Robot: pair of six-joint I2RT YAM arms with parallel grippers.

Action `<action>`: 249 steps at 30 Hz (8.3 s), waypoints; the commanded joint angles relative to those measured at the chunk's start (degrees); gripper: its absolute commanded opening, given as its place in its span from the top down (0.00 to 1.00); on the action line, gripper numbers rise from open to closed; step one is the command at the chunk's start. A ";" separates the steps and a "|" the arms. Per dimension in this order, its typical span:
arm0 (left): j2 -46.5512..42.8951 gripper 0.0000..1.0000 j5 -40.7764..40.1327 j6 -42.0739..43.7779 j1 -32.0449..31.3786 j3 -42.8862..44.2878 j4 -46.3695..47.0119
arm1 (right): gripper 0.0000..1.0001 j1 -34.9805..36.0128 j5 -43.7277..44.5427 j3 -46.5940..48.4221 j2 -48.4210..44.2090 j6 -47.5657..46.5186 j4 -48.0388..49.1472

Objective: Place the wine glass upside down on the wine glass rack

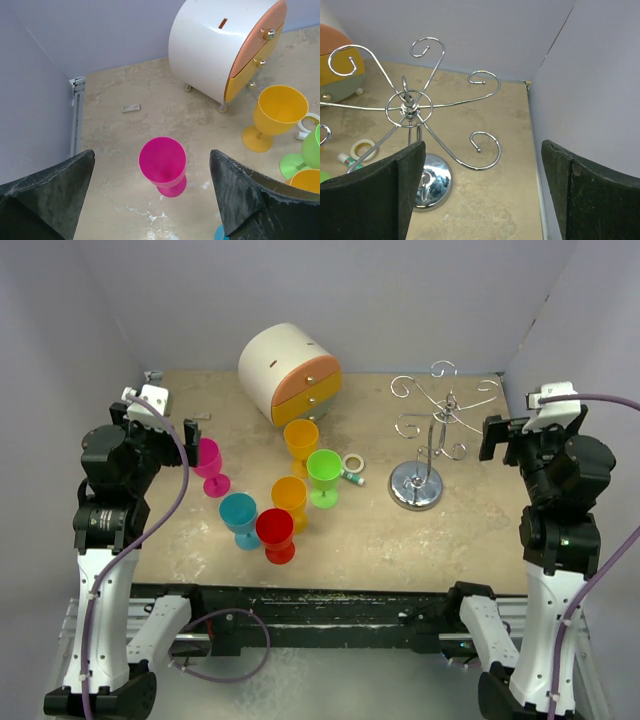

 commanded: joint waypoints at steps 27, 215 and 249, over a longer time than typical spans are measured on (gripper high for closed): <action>-0.13 0.01 5.81 0.36 0.60 -0.21 4.72 | 0.08 2.31 -21.83 8.61 13.58 -2.71 4.37; 13.57 0.01 13.93 2.78 -6.63 23.96 -1.93 | 1.00 35.10 42.03 23.06 38.78 -34.39 5.08; 13.83 0.01 13.96 3.58 -6.67 23.85 -1.49 | 1.00 34.48 50.53 25.95 47.19 -44.39 14.48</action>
